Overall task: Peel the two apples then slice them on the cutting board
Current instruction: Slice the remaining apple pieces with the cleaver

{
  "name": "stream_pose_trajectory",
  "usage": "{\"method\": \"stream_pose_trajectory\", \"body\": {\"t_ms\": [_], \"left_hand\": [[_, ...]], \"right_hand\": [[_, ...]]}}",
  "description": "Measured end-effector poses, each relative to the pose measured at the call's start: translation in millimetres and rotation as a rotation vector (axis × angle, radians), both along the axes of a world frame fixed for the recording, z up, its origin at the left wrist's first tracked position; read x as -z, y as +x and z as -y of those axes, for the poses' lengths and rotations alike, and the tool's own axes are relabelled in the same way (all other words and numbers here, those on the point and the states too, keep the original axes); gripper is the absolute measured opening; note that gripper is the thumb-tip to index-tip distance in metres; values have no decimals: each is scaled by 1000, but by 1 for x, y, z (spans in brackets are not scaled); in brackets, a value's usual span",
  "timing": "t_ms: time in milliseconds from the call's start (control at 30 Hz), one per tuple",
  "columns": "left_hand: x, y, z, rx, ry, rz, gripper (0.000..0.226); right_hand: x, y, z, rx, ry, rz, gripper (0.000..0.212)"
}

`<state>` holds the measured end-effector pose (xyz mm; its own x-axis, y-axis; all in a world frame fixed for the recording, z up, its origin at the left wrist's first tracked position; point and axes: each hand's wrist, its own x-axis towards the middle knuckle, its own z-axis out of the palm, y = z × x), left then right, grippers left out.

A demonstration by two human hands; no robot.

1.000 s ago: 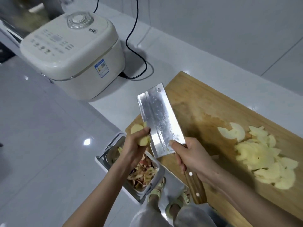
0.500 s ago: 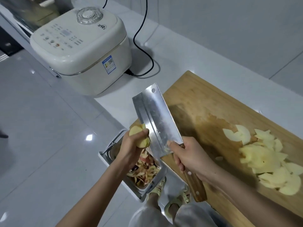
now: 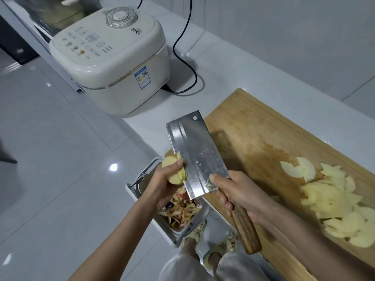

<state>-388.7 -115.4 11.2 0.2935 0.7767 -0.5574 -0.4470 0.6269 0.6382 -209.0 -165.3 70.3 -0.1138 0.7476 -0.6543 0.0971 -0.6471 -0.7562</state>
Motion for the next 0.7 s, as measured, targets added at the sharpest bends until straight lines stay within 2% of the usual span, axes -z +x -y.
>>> {"method": "stream_pose_trajectory", "body": {"t_ms": [167,333,433,533,633,700], "left_hand": [[-3,-20,10,142,86,-214,42],[3,-51,21,366,138,-719,50],[5,-69,25,431,68,-886,66],[-1,-75,23,362,10,-849,70],[-9,-68,13,284,-133,-581,46],[-12,-58,3,280,-201,-427,47]], "right_hand": [[-3,-1,6,-49,65,92,33],[13,-16,20,-140,15,126,22],[26,-25,26,-202,35,216,23],[32,-24,26,-270,138,356,27],[33,-14,24,-261,194,439,33],[31,-3,22,-223,203,471,36]]}}
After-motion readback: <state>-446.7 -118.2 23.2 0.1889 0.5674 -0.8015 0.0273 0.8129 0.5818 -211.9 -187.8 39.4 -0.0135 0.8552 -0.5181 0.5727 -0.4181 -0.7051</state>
